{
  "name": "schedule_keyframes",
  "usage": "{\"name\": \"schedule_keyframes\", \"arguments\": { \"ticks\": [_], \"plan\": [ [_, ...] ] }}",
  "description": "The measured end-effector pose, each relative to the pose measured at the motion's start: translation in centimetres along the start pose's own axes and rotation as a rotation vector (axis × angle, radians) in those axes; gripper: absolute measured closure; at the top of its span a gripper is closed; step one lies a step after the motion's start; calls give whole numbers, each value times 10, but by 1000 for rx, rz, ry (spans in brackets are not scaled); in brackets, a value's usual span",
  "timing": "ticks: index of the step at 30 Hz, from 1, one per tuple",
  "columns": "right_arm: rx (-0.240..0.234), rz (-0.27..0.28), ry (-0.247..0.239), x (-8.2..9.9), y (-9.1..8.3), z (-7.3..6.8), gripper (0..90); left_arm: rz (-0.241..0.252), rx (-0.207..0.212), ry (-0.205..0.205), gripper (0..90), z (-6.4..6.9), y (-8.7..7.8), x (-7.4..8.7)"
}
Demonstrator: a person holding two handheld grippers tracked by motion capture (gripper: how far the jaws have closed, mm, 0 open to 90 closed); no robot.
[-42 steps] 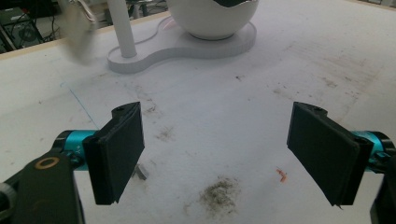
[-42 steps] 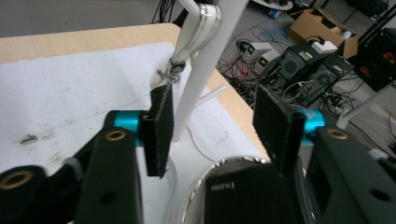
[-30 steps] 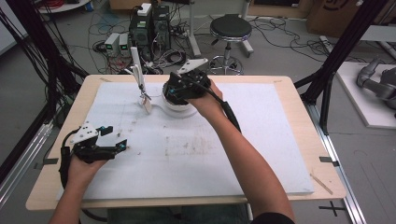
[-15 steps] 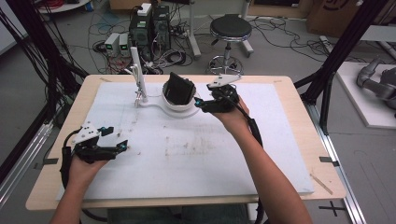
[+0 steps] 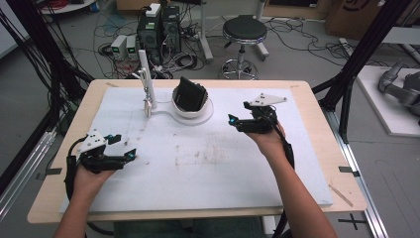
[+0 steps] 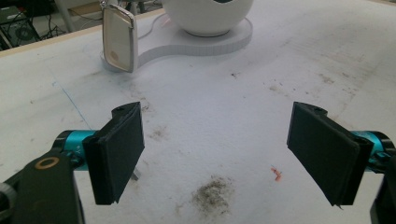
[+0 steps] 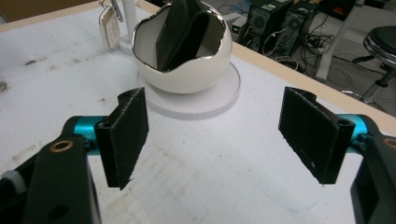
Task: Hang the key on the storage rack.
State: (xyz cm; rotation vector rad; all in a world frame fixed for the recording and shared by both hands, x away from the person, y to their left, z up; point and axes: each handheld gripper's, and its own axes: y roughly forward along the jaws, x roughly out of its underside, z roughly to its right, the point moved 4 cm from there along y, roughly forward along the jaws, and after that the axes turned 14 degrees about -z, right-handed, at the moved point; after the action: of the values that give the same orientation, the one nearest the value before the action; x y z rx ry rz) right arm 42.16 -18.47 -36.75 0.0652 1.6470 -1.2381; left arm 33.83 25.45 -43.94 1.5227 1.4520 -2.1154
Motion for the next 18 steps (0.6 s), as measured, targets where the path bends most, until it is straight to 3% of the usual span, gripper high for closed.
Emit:
{"name": "schedule_keyframes", "arguments": {
  "ticks": [11,18],
  "plan": [
    [-16,-15,61,42,1,6,212,4,3,-1,189,-1,1,-2],
    [-18,-42,57,66,6,5,204,8,9,4,189,-1,6,-6]
  ]
}}
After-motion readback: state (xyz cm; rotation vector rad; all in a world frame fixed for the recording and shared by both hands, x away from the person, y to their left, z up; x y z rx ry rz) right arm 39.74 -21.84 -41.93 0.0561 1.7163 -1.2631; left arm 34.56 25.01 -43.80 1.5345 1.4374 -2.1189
